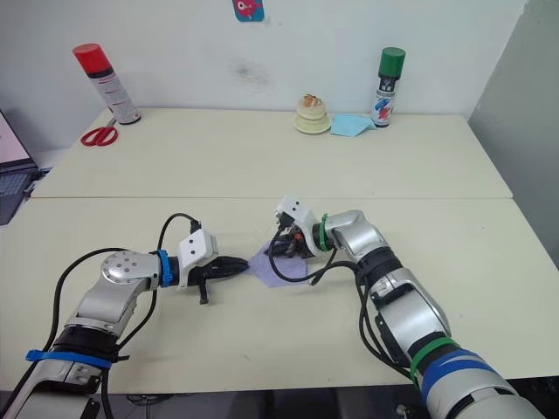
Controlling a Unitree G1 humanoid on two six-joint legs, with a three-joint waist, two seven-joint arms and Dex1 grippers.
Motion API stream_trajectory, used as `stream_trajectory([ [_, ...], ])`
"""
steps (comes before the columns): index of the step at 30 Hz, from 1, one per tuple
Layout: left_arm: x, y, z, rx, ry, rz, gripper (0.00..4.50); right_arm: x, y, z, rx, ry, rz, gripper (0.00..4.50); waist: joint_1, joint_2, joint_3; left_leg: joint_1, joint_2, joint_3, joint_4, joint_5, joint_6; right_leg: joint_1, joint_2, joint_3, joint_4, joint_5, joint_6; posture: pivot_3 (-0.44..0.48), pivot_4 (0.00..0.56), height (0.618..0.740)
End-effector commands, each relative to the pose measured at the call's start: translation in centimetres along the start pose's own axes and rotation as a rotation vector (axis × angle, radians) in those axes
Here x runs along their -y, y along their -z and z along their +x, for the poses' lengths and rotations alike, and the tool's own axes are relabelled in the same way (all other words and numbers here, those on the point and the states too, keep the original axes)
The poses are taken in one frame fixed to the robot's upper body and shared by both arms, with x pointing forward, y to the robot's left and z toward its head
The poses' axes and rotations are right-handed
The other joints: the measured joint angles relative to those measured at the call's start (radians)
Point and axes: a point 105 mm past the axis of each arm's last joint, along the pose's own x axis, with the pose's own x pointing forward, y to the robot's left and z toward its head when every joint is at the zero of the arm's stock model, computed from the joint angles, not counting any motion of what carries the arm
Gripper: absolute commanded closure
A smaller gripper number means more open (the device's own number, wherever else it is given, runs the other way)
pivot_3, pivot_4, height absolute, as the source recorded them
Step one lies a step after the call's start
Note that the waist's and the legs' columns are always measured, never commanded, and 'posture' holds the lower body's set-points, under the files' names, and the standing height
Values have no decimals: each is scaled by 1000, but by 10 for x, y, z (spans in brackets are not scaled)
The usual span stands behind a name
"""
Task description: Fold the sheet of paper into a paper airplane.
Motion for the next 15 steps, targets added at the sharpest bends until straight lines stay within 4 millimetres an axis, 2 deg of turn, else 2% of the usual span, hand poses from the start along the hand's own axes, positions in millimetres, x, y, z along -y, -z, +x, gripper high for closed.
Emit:
stream_trajectory([
  [1, 17, 17, 8, -59, 67, -33, 4144, -3, -16, 1, 35, -15, -60, 4476, 0, 0, 0, 0, 0, 0, 0, 0, 0, 0, 0, 0, 0, 0, 0, 0, 150, 737],
  [6, 16, 16, 8, -57, 66, -32, 4144, -3, -16, -4, 45, 6, -108, 4476, 0, 0, 0, 0, 0, 0, 0, 0, 0, 0, 0, 0, 0, 0, 0, 0, 150, 737],
  [8, 15, 16, 8, -55, 66, -31, 4144, -6, -14, -8, 50, 5, -178, 4476, 0, 0, 0, 0, 0, 0, 0, 0, 0, 0, 0, 0, 0, 0, 0, 0, 150, 737],
  [12, 13, 13, 6, -46, 58, -31, 4144, -24, -9, -12, 81, 5, -387, 4476, 2, 0, 0, -1, -1, 0, 0, 0, 0, 0, 0, 0, 0, 0, 0, 0, 150, 737],
  [15, 12, 13, 5, -41, 53, -35, 4144, -37, 3, -12, 75, 18, -525, 4476, 4, 0, 0, -1, -1, 0, 0, 0, -1, 0, 0, 0, 0, 0, 1, 0, 150, 737],
])
